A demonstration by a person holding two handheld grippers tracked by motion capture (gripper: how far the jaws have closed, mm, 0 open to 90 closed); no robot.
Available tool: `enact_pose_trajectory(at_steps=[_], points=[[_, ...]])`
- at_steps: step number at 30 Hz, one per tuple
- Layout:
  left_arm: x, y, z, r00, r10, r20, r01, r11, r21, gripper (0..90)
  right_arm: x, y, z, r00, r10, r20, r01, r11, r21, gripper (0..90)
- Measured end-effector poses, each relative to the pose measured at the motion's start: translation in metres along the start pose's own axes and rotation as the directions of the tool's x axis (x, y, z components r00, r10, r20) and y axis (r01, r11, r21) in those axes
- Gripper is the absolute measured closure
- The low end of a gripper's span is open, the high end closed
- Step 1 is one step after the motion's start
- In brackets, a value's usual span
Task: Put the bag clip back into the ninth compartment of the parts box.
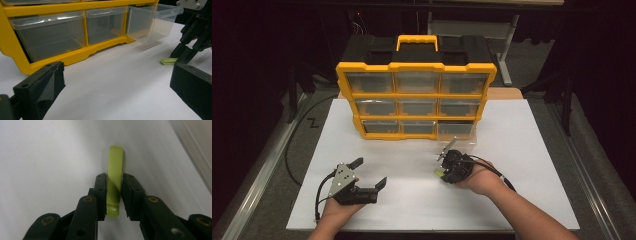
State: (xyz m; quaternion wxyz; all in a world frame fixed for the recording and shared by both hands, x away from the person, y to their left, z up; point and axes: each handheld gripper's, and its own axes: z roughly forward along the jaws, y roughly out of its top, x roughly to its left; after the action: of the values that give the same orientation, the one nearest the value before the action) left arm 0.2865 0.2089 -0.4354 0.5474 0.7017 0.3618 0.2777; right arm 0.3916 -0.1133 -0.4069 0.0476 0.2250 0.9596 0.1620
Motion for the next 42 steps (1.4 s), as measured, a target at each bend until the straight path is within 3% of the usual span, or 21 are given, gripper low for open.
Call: enact_pose_trajectory(at_steps=[20, 42], points=[[0.0001, -0.0004, 0.0003, 1.0, 0.001, 0.002, -0.001, 1.0, 0.005, 0.3, 0.0022, 0.0005, 0.0001, 0.9994, -0.032, 0.016, 0.031, 0.999, 0.007, 80.2], [0.0001, -0.0002, -0.0002, 1.0, 0.0, 0.001, 0.0, 1.0, 0.003, 0.3, 0.001, -0.0016, -0.008, 0.9994, -0.032, 0.01, 0.032, 0.999, 0.028, 80.2]])
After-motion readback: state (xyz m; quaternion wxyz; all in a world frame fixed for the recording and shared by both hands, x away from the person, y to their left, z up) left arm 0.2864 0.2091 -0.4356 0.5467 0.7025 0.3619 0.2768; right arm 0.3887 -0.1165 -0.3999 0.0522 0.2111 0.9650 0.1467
